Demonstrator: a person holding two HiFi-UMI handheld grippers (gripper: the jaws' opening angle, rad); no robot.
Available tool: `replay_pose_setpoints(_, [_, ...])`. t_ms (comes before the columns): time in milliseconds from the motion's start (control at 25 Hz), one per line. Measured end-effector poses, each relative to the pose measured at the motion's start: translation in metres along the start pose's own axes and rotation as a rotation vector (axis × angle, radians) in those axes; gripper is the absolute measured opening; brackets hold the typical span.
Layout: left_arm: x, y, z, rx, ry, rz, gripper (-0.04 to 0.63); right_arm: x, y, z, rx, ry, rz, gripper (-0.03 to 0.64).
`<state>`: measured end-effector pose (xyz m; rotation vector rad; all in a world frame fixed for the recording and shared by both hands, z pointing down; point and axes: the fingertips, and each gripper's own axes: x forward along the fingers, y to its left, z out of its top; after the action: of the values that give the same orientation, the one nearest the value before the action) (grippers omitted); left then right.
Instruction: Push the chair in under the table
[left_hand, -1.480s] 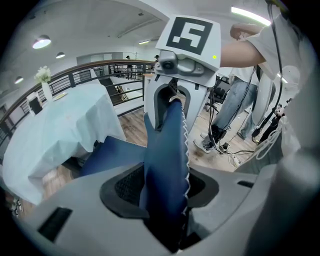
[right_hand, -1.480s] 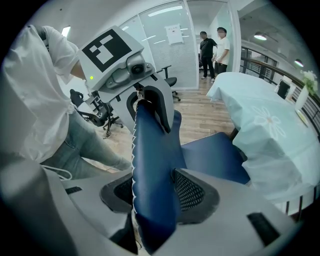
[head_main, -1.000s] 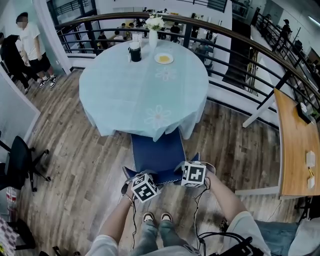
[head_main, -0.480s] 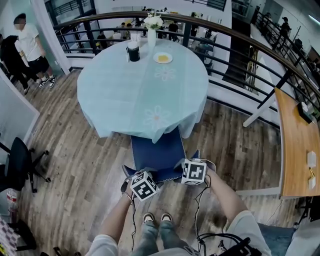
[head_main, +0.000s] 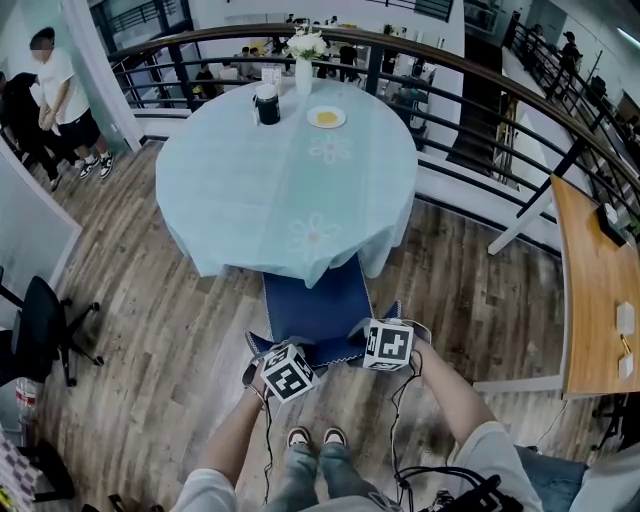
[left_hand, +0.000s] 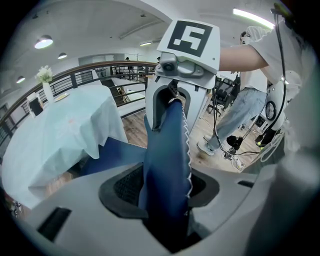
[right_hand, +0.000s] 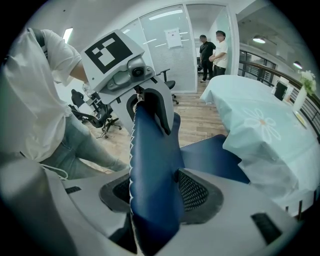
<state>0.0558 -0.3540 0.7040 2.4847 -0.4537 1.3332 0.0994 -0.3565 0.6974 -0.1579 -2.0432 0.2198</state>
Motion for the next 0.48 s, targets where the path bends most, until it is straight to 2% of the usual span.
replay_pose_setpoints(160, [0.000,-0.001,-0.001,-0.001,-0.002,-0.007,0.201,0.003,-0.003,0.001,0.024,-0.020,-0.004,0.253])
replay_pose_setpoints(320, [-0.002,-0.002,-0.001,0.026,0.000,0.017,0.204,0.006,-0.002,0.001,-0.001,0.005,-0.034,0.258])
replay_pose_setpoints(480, [-0.015,-0.007,0.008,0.016,-0.062,0.049,0.204,0.001,0.001,0.005,-0.019,-0.014,-0.071,0.258])
